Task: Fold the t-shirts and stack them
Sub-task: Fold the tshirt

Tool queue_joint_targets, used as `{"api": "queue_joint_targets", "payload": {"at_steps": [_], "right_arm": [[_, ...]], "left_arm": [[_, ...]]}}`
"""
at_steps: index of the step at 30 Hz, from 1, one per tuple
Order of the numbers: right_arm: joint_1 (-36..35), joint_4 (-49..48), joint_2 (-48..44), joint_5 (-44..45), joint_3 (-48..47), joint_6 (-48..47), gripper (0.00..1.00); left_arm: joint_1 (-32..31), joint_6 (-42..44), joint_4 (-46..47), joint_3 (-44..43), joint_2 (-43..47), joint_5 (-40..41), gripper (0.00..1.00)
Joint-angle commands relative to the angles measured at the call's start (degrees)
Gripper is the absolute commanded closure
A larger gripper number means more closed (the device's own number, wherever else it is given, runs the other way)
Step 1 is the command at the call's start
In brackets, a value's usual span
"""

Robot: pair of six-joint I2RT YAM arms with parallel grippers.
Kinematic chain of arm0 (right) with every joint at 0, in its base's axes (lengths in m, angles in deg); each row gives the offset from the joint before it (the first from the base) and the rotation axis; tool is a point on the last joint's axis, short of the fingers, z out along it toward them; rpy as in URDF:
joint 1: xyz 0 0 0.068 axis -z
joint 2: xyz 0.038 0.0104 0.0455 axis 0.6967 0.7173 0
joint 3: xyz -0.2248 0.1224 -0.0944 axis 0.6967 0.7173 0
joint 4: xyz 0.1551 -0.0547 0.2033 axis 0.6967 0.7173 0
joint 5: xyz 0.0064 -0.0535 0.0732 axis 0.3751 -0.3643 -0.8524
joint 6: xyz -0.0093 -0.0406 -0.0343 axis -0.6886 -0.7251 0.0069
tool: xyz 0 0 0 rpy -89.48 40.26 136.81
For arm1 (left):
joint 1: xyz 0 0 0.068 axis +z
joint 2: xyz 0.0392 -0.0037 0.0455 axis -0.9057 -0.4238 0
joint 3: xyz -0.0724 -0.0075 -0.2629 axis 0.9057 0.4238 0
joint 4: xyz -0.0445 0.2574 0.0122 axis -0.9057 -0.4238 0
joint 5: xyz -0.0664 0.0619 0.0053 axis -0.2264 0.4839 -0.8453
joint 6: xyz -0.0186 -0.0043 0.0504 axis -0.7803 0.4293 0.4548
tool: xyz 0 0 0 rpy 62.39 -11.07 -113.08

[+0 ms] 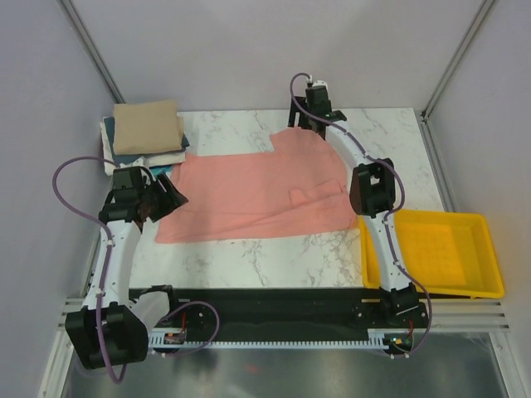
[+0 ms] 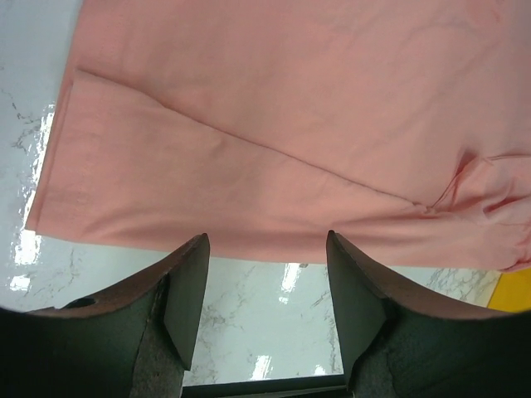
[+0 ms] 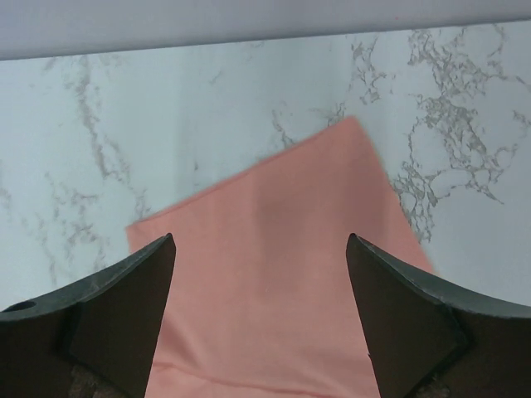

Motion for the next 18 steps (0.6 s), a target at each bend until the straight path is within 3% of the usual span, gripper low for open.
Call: {"api": "queue_joint_targets", "payload": {"at_steps": [1,4,8,18], "right_arm": [[0.37,-4.48,6.17,3.57,-7.05,-0.92,0.09],[0.46,-12.56,9.69,7.44,-7.4,-1.98,0.1],[0.99,-15.21,13.91,10.17,-9.87,-1.98,0.12],[1.43,-18.91,14.7,12.89,-8.72,-2.85,0.13]], "left_arm": [[-1.28,2.54,0.49,0.12,-0.19,0.05,0.34],[-3.3,2.45,0.67,0.39,-0.54,0.66,0.35],[-4.71,2.45,0.49,0.39,-1.42,1.02,0.35],[-5.5,2.45,0.58,0.56,-1.95,1.28,0.35]]}}
